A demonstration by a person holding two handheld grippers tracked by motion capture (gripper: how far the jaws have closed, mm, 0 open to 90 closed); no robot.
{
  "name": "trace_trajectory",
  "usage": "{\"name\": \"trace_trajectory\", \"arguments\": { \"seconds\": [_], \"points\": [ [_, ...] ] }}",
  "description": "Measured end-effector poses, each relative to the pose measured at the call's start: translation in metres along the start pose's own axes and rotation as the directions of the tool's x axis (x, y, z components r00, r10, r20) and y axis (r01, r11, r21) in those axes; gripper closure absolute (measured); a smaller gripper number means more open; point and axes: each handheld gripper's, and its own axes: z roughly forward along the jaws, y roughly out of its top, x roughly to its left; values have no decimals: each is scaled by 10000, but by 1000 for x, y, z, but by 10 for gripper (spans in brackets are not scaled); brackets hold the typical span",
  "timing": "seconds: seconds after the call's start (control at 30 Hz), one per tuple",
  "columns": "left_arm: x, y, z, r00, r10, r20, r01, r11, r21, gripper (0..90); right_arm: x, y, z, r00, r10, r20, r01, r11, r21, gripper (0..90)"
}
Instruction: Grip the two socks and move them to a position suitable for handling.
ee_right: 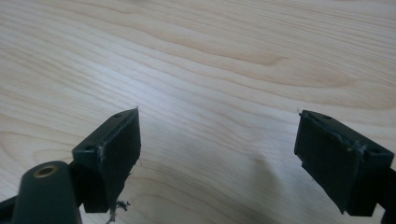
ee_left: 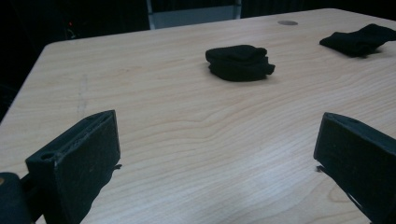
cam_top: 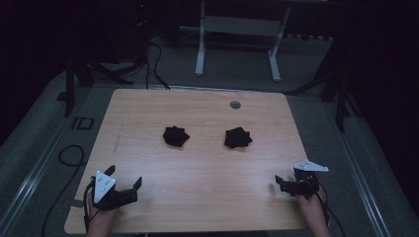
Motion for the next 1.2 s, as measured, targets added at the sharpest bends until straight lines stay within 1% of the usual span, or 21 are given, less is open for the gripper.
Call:
{"name": "trace_trajectory", "arguments": {
  "seconds": [0.07, 0.13, 0.2, 0.23, 0.27, 0.33, 0.37, 0.43, 0.5, 0.53, 0.6, 0.63, 0.7, 0.87, 0.93, 1.03, 1.2],
  "points": [
    [0, 0, 0, 9998, -185, 62, 185, 9998, -20, 8, 3, 3, 2, 9998, -143, -127, 144, 9999, 76, 143],
    [1, 1, 0, 9987, -439, 251, 441, 9990, -63, 8, 6, 9, 5, 9992, -298, -273, 301, 9995, 120, 143],
    [1, 2, 0, 9952, -826, 519, 822, 9966, 105, 8, 10, 15, 9, 9981, -438, -444, 443, 9990, 113, 142],
    [1, 3, -1, 9941, -877, 635, 866, 9961, 190, 8, 12, 20, 11, 9969, -589, -514, 596, 9981, 127, 141],
    [0, 3, -1, 9940, -863, 670, 844, 9960, 300, 8, 14, 22, 13, 9964, -641, -561, 647, 9979, 98, 140],
    [-3, 4, 0, 9965, -644, 533, 617, 9968, 508, 8, 18, 31, 17, 9948, -703, -733, 704, 9975, -8, 140],
    [-4, 5, 0, 9963, -635, 587, 604, 9967, 536, 8, 20, 35, 19, 9941, -702, -822, 695, 9975, -112, 140],
    [-6, 5, 0, 9953, -654, 711, 618, 9967, 526, 8, 24, 44, 23, 9920, -575, -1124, 558, 9983, -186, 140],
    [-7, 6, -1, 9954, -591, 757, 559, 9975, 441, 8, 28, 53, 28, 9907, -379, -1306, 330, 9987, -395, 140],
    [-7, 6, -1, 9955, -572, 757, 539, 9976, 441, 8, 32, 58, 31, 9906, -411, -1306, 356, 9984, -444, 138],
    [-8, 6, -1, 9958, -527, 747, 491, 9976, 484, 8, 36, 67, 36, 9867, -504, -1547, 428, 9977, -523, 131],
    [-8, 6, -1, 9958, -527, 747, 491, 9976, 484, 8, 36, 67, 36, 9867, -504, -1547, 428, 9977, -523, 131],
    [-7, 6, -1, 9956, -538, 771, 499, 9974, 525, 8, 42, 79, 44, 9837, -484, -1729, 394, 9977, -551, 132],
    [-7, 4, 1, 9936, -603, 951, 552, 9969, 558, 7, 49, 101, 61, 9810, -583, -1848, 511, 9977, -435, 135],
    [-7, 3, 2, 9932, -610, 987, 554, 9967, 587, 8, 52, 109, 67, 9820, -640, -1777, 568, 9974, -454, 138],
    [-8, 4, 2, 9936, -587, 962, 531, 9968, 597, 8, 55, 121, 75, 9817, -652, -1788, 580, 9973, -449, 141],
    [-7, 3, 2, 9936, -589, 967, 526, 9964, 658, 8, 61, 139, 94, 9831, -866, -1612, 829, 9961, -294, 141]
  ]
}}
